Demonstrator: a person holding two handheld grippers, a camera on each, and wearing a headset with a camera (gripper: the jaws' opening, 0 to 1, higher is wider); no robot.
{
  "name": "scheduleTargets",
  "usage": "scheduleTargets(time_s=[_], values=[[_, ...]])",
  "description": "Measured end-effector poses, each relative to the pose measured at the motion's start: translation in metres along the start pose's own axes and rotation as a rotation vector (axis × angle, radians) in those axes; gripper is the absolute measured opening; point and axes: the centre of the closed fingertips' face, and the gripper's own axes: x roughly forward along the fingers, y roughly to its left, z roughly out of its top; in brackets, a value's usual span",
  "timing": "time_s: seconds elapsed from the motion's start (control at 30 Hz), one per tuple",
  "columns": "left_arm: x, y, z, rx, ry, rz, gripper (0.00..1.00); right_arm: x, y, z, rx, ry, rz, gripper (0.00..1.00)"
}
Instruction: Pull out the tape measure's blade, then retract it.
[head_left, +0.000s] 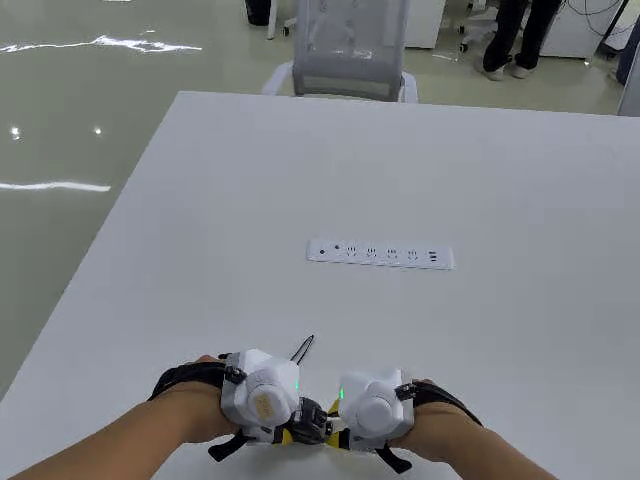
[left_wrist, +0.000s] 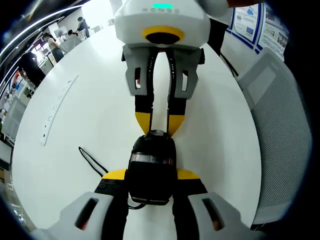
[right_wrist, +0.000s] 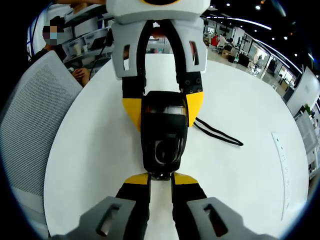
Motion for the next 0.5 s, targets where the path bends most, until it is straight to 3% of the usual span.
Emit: scheduleTargets(time_s=[0.2,0.5], values=[[0.0012,0.0014,-0.0004,-0.001,-0.002,-0.002,0.3,0.0014,-0.0016,-0.0009,-0.005,0.001,-0.009,0.15],[0.0029,0.0019,-0.0001,-0.003,-0.001,-0.001,0.3,0.004,-0.0022,-0.0013,0.019,-0.053,-0.038,0.15]])
